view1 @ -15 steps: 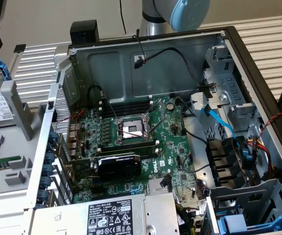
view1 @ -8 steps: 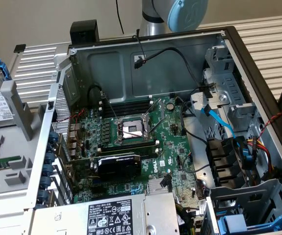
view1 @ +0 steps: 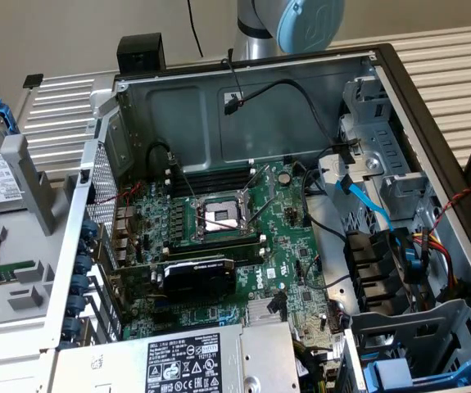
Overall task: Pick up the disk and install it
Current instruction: 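Reach for the disk, then pick up the disk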
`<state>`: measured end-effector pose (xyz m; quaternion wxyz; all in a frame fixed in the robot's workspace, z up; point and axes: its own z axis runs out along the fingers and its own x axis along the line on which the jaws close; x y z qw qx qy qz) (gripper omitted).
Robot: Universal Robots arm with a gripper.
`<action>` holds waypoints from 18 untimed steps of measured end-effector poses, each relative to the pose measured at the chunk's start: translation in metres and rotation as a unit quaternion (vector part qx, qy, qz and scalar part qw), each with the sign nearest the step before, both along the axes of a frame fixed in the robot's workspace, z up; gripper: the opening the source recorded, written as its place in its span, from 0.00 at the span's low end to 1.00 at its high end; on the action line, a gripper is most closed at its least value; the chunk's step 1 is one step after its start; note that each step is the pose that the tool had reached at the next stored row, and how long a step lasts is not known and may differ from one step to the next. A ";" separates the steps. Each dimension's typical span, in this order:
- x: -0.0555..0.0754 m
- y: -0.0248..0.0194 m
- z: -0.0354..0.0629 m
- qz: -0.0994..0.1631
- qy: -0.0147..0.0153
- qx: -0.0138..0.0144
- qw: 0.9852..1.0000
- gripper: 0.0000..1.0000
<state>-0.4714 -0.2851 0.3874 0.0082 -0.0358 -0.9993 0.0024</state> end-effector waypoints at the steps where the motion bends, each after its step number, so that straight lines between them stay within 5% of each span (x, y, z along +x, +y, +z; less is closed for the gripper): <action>1: -0.003 0.0007 -0.0001 0.000 0.004 0.000 1.000 0.11; 6: -0.016 0.0103 -0.0001 0.000 0.005 -0.002 1.000 0.11; 18: -0.016 0.0110 -0.0001 0.000 0.005 -0.002 1.000 0.11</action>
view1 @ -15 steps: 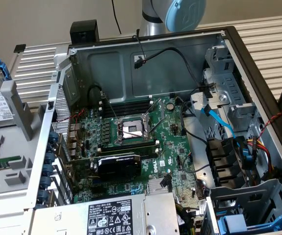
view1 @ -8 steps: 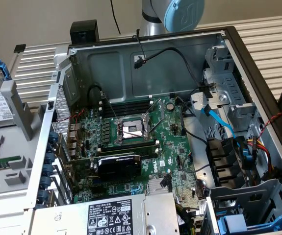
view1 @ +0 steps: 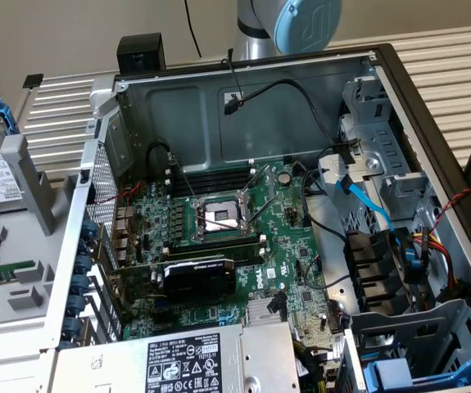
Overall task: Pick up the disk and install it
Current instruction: 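Pick up the disk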
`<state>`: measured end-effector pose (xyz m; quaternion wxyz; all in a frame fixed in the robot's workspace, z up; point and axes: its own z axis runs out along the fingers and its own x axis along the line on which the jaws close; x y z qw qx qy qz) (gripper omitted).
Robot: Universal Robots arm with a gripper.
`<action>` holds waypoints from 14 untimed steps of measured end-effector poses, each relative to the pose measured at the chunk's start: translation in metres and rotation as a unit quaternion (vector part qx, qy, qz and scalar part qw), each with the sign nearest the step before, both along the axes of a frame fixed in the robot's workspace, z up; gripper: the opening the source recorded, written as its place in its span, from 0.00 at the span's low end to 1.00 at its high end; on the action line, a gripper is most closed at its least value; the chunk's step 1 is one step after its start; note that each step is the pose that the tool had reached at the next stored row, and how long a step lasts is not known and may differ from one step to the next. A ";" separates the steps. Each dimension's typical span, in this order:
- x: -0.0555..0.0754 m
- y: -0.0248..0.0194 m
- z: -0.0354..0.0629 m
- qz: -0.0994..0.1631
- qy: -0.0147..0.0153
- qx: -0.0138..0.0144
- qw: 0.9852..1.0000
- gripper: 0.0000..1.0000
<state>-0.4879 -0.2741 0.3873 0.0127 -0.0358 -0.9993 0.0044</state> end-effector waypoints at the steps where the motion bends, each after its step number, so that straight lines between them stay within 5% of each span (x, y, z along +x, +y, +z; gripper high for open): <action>1: 0.000 0.0000 0.0000 0.000 0.000 0.000 1.000 0.11; 6: 0.000 0.0001 0.0000 0.004 0.000 0.000 1.000 0.11; 14: 0.000 0.0001 0.0000 0.076 0.000 0.000 0.997 0.11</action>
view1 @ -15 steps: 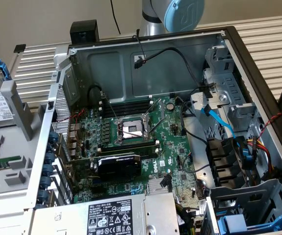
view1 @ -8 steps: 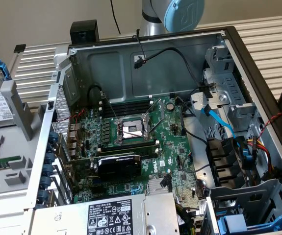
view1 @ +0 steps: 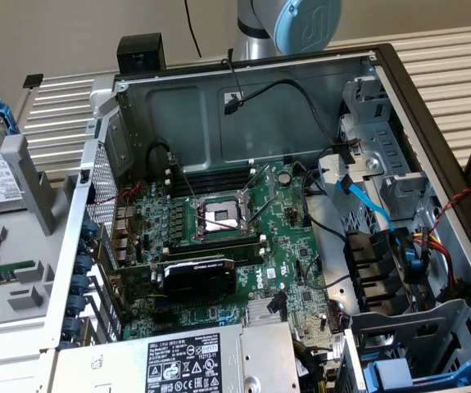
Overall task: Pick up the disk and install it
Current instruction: 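Pick up the disk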
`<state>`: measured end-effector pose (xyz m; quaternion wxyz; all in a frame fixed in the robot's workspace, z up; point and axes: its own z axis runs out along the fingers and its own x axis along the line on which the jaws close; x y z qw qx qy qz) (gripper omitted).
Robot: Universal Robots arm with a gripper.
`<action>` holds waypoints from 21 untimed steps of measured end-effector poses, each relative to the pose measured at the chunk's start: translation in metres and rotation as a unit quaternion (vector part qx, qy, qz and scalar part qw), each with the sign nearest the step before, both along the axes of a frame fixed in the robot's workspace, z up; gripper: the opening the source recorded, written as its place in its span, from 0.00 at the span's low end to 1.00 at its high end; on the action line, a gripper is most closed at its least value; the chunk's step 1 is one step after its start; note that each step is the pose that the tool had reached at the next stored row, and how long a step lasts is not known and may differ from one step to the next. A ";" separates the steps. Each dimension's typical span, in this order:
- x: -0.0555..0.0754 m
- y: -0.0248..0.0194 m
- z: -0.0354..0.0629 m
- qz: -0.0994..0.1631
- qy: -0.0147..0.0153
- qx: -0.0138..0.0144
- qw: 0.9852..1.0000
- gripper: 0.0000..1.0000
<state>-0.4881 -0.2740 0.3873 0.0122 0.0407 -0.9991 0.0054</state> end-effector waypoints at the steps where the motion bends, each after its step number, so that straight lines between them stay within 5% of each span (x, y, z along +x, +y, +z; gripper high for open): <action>1: 0.000 0.0000 0.0000 0.009 0.000 0.000 1.000 0.11; 6: 0.000 0.0000 0.0000 0.054 0.000 0.000 0.999 0.11; 11: 0.000 0.0000 0.0001 0.100 0.000 0.000 0.995 0.11; 16: 0.000 0.0000 0.0001 0.145 0.000 0.000 0.989 0.11; 21: 0.000 0.0000 0.0000 0.190 0.000 0.000 0.982 0.11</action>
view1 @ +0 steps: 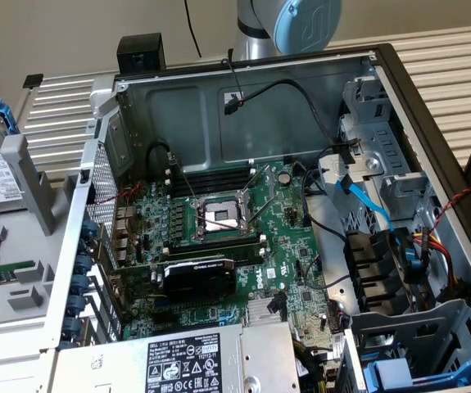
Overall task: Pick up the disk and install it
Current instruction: 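Pick up the disk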
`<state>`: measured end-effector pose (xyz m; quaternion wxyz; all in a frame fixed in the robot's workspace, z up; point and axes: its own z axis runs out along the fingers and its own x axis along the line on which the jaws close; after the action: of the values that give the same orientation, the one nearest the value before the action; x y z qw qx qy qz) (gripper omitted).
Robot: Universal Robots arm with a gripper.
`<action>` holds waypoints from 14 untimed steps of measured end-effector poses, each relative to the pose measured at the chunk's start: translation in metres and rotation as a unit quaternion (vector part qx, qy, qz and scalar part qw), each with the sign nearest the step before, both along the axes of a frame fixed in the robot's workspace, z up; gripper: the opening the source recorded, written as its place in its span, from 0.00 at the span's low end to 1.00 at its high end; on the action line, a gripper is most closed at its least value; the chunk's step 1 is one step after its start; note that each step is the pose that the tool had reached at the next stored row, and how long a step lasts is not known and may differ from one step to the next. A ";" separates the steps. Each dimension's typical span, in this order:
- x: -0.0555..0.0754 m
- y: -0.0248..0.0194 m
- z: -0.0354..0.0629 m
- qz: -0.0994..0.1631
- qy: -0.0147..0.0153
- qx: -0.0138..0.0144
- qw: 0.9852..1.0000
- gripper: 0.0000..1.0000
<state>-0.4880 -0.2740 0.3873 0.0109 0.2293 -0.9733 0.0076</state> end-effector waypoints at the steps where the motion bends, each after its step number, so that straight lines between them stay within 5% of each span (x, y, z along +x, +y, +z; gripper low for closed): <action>1: 0.000 0.0000 0.0000 0.009 0.000 0.000 1.000 0.11; 8: 0.000 0.0000 0.0001 0.073 0.000 0.000 0.997 0.11; 14: 0.000 0.0000 0.0000 0.127 0.000 0.000 0.992 0.11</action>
<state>-0.4880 -0.2740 0.3873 0.0099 0.3515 -0.9361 0.0089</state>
